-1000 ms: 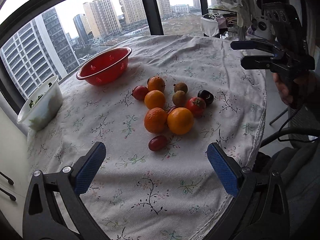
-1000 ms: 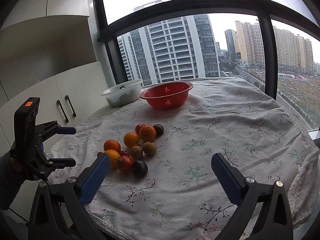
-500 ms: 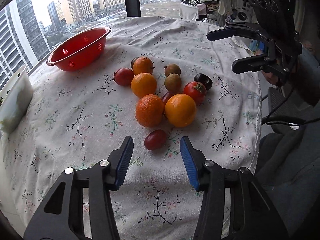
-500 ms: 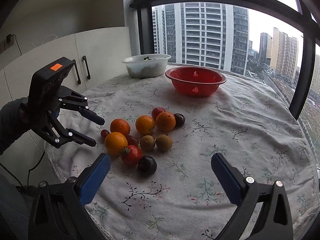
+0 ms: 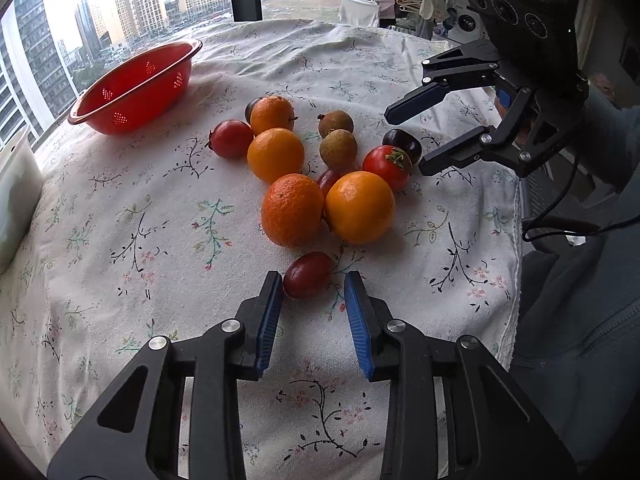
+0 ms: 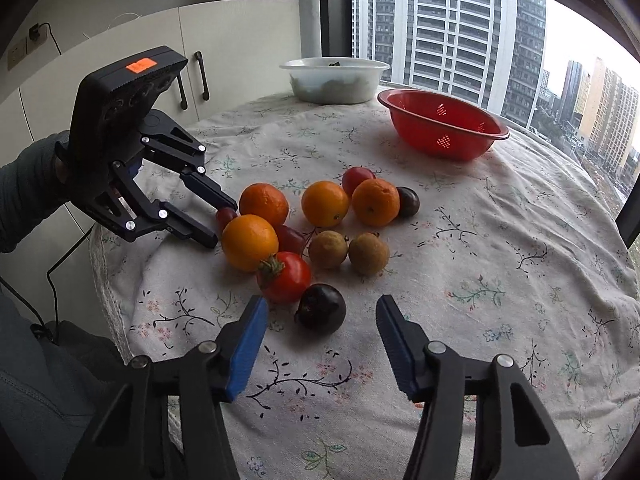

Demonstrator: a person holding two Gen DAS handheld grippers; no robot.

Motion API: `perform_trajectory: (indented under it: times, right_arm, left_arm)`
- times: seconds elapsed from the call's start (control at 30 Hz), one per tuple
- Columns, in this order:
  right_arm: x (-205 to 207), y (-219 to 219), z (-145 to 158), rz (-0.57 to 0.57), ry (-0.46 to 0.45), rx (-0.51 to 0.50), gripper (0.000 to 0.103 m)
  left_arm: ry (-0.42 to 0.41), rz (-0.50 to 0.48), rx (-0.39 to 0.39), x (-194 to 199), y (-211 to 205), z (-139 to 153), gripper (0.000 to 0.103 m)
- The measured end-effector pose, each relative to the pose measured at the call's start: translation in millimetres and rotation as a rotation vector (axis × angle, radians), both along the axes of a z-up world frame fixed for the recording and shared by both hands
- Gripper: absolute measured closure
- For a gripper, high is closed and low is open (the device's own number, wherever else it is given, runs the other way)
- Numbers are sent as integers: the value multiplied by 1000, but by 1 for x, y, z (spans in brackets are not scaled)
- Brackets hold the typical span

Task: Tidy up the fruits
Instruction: 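Grasp the red cherry tomato with the left tool while the right tool grasps the dark plum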

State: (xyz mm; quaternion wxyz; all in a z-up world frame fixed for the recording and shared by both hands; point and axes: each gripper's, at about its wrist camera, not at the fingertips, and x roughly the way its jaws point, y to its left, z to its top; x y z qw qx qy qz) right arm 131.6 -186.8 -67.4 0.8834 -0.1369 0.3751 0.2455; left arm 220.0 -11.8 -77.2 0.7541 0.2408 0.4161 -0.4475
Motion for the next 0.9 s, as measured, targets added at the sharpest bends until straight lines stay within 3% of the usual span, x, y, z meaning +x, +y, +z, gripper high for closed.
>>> perform_trajectory:
  times: [0.17, 0.23, 0.6, 0.9]
  right_arm:
    - [7, 5, -8, 15, 26, -41, 57]
    - [8, 7, -11, 22, 35, -57, 58]
    - [13, 8, -12, 13, 44, -64, 73]
    - [14, 3, -9, -10, 29, -39, 73]
  left_arm:
    - [0, -15, 2, 1, -1, 0, 74]
    - [2, -20, -1, 1, -2, 1, 81]
    - [-11, -13, -7, 1, -2, 1, 82]
    - [-20, 3, -26, -2, 2, 2, 82]
